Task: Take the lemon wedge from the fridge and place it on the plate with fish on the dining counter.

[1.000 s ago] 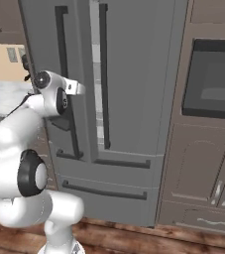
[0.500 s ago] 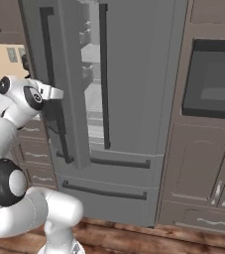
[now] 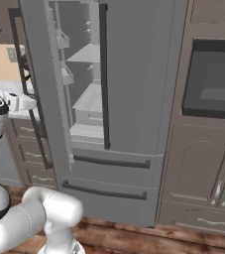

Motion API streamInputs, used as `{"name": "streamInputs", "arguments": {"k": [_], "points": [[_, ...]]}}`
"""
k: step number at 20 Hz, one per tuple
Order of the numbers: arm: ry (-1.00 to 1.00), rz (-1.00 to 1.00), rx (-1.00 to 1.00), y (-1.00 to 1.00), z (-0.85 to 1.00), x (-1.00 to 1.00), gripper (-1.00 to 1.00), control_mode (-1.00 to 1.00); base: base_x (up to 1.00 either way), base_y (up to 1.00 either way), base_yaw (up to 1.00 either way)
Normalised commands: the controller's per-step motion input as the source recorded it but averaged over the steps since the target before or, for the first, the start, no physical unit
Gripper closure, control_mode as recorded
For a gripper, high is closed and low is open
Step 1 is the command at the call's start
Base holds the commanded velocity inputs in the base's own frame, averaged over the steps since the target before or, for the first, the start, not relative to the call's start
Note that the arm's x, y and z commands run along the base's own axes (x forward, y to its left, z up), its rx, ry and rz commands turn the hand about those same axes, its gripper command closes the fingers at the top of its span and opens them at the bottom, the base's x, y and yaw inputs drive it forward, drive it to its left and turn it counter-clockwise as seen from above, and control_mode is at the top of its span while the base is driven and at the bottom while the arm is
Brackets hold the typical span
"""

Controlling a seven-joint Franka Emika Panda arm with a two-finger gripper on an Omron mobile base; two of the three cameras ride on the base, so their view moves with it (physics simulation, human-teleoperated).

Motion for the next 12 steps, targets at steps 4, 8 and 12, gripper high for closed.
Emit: {"name": "streamInputs", "arguments": {"k": [4,8,12], "points": [[-0.20,-0.05,0.00,-0.10,0.23,-1.00,-1.00,-1.00,0.00,0.00,0.00],[-0.13,-0.03,0.02,-0.61,0.48,-1.00,-1.00,-1.00,0.00,0.00,0.00],[-0.03,-0.08,0.09,-0.68,0.71,-1.00,-1.00,-1.00,0.00,0.00,0.00]]}}
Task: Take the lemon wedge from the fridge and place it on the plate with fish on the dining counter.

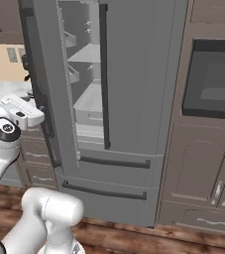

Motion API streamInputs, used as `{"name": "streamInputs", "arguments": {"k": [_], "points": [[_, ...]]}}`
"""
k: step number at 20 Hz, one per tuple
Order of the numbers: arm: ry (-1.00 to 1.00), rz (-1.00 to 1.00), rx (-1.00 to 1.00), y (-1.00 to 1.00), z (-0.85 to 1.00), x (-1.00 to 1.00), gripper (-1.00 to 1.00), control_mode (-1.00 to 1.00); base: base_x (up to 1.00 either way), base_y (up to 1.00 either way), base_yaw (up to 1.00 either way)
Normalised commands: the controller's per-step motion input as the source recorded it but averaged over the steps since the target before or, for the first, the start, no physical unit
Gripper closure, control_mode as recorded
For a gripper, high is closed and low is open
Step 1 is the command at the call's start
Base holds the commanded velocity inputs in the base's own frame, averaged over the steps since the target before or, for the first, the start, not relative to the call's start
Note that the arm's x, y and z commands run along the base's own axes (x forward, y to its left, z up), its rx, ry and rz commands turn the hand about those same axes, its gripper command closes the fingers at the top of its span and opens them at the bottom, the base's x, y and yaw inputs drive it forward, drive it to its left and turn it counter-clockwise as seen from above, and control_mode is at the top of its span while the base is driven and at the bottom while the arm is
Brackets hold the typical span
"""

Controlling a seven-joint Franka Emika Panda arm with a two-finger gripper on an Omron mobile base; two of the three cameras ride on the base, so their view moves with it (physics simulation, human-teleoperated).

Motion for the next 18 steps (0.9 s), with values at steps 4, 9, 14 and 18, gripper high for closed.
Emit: {"name": "streamInputs", "arguments": {"k": [4,9,14,18], "points": [[0.06,-0.19,-0.06,0.28,0.57,-0.37,-1.00,-1.00,0.00,0.00,0.00],[0.06,-0.09,-0.15,0.52,0.52,-0.04,-1.00,-1.00,0.00,0.00,0.00],[-0.12,0.00,0.17,-0.56,0.18,-0.78,-1.00,-1.00,0.00,0.00,0.00],[-0.07,0.00,0.40,-1.00,0.39,-1.00,-1.00,-1.00,0.00,0.00,0.00]]}}
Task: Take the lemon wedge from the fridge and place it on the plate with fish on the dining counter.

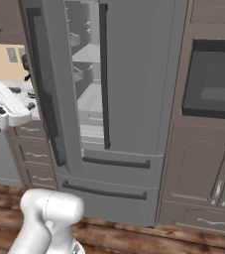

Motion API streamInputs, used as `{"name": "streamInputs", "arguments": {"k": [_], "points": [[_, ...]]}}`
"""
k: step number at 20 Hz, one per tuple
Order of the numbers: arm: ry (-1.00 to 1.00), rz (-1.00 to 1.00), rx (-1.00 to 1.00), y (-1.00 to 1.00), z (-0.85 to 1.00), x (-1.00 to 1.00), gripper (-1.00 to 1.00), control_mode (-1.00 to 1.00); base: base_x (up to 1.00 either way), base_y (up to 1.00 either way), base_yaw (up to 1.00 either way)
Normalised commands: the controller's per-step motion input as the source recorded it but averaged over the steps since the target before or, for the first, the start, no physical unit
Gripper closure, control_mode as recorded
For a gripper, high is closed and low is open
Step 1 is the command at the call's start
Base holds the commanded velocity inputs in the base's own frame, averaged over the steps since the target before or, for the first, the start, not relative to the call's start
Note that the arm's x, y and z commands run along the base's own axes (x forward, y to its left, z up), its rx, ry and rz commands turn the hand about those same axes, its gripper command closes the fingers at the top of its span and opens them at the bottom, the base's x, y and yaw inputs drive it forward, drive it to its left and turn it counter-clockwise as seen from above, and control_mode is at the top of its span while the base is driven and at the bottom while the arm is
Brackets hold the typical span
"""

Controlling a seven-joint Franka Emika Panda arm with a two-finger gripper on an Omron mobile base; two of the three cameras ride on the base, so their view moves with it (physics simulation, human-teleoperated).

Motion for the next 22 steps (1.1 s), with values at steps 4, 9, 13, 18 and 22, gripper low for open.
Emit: {"name": "streamInputs", "arguments": {"k": [4,9,13,18,22], "points": [[0.02,0.10,0.47,-1.00,0.69,-0.28,-1.00,-1.00,0.00,0.00,0.00],[0.09,0.30,0.27,-0.92,0.19,0.08,-1.00,-1.00,0.00,0.00,0.00],[0.14,0.35,0.19,-0.87,0.05,0.03,-1.00,-1.00,0.00,0.00,0.00],[0.05,0.32,0.19,-0.62,0.00,0.08,-1.00,-1.00,0.00,0.00,0.00],[0.09,0.20,0.31,-0.11,0.00,0.45,-1.00,-1.00,0.00,0.00,0.00]]}}
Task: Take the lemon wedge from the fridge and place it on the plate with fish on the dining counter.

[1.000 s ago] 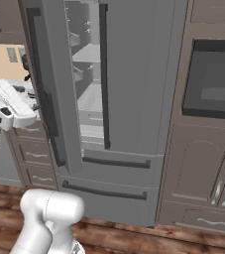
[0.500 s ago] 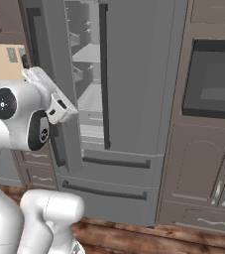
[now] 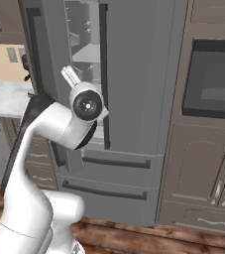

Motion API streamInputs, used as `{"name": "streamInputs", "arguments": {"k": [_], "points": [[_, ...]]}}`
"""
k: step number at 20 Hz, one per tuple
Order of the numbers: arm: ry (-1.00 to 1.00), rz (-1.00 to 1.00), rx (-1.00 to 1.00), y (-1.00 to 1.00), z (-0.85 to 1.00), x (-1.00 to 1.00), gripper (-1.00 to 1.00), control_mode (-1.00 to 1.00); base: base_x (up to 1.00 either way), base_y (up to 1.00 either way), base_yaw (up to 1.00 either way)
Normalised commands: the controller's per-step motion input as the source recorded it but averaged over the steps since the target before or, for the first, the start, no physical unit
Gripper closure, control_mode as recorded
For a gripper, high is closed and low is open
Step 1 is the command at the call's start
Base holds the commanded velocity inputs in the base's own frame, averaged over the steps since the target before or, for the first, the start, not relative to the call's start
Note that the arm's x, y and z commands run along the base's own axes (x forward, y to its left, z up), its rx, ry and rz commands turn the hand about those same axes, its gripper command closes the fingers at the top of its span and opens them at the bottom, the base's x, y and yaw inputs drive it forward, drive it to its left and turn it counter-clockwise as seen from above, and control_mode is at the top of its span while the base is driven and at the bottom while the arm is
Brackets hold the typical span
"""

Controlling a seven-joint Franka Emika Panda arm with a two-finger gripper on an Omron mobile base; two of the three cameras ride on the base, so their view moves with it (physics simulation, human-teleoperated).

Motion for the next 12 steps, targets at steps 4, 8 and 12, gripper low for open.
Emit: {"name": "streamInputs", "arguments": {"k": [4,8,12], "points": [[0.14,0.04,0.17,0.24,-0.07,0.49,-1.00,-1.00,0.00,0.00,0.00],[0.09,0.00,0.00,0.03,-0.10,0.23,-1.00,-1.00,0.00,0.00,0.00],[0.09,0.07,0.10,0.12,-0.40,0.79,-1.00,-1.00,0.00,0.00,0.00]]}}
